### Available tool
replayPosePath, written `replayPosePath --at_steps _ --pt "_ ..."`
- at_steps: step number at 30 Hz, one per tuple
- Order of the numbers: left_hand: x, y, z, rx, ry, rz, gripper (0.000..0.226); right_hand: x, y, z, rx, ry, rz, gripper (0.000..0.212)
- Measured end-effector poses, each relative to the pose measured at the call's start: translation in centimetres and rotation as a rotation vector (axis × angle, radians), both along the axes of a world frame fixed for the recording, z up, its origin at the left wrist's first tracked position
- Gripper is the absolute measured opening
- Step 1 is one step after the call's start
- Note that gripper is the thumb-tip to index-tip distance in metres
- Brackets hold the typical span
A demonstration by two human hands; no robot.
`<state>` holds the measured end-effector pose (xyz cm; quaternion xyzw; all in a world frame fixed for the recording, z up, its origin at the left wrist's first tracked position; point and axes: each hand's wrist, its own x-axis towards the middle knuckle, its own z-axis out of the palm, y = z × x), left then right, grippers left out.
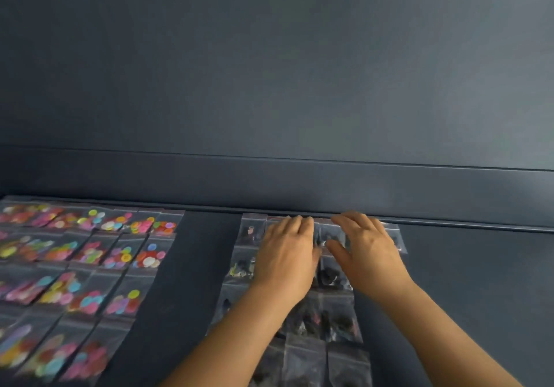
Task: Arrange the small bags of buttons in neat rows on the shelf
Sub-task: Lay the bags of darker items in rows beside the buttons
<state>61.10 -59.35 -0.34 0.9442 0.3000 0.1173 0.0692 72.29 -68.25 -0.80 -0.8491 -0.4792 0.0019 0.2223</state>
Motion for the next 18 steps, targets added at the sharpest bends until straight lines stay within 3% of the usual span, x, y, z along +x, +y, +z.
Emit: replayPosePath --at_steps 7,18 --pt "-12.3 4.3 0.2 -0.060 -0.053 0.170 0.063 -10.3 5.5 0.9 -0.051 -0.039 0.156 0.064" --pt "-34.2 11.5 0.2 -0.056 -0.073 0.360 0.063 -31.4 14.5 1.1 -0.035 -0.002 0.332 0.064"
